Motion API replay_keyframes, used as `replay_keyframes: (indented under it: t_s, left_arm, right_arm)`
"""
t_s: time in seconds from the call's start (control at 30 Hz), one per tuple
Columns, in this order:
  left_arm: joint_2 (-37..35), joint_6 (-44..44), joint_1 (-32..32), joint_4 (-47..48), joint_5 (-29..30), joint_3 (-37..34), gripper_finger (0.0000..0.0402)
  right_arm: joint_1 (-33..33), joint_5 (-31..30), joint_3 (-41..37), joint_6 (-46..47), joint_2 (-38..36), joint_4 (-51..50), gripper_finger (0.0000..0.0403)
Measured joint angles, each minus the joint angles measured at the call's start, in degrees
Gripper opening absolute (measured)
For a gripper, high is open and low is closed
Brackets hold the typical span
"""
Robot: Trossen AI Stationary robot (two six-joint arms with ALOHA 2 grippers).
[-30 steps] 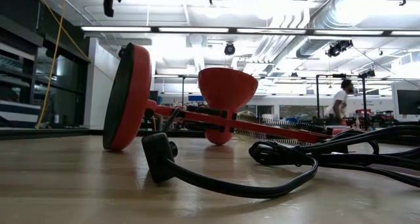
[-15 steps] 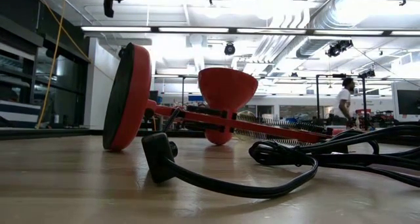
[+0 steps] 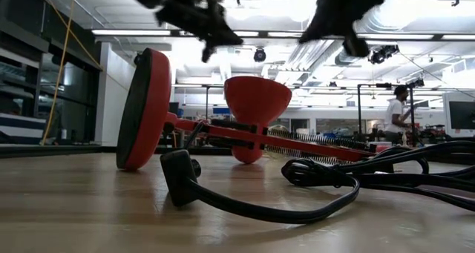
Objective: Screw lightbulb
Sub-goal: Remove the white lightbulb from the desk lamp
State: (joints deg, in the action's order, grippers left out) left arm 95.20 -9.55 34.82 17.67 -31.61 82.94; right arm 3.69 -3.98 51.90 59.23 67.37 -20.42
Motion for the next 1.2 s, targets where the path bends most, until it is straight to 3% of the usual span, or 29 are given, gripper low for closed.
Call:
replay_keyframes:
  t_s: [0.13, 0.23, 0.43, 0.7, 1.03, 1.2]
  left_arm:
    - [10.43, 13.32, -1.94, 16.07, -2.38, 14.05, 0.0000]
    - [15.65, 19.14, -3.78, 21.94, -8.02, 18.69, 0.0000]
    - [20.37, 21.23, -6.56, 21.95, -10.08, 19.23, 0.0000]
    - [23.60, 25.13, -10.83, 26.68, -9.63, 19.14, 0.0000]
    - [22.86, 27.57, -13.30, 28.45, 8.13, 19.38, 0.0000]
    - [20.97, 27.72, -13.54, 28.78, 7.76, 19.11, 0.0000]
  right_arm:
    - [-1.49, 4.48, -0.02, 1.23, 7.15, 9.18, 0.0000]
    - [-2.28, 6.18, 0.08, 1.35, 12.24, 15.64, 0.0000]
    - [-2.53, 5.20, 0.08, 2.09, 16.08, 18.58, 0.0000]
    - [-2.45, 2.37, 0.08, 3.42, 15.97, 17.86, 0.0000]
    - [-2.22, 3.04, 0.08, 6.04, 19.37, 18.67, 0.0000]
    - [-2.22, 3.14, 0.08, 5.16, 19.79, 23.22, 0.0000]
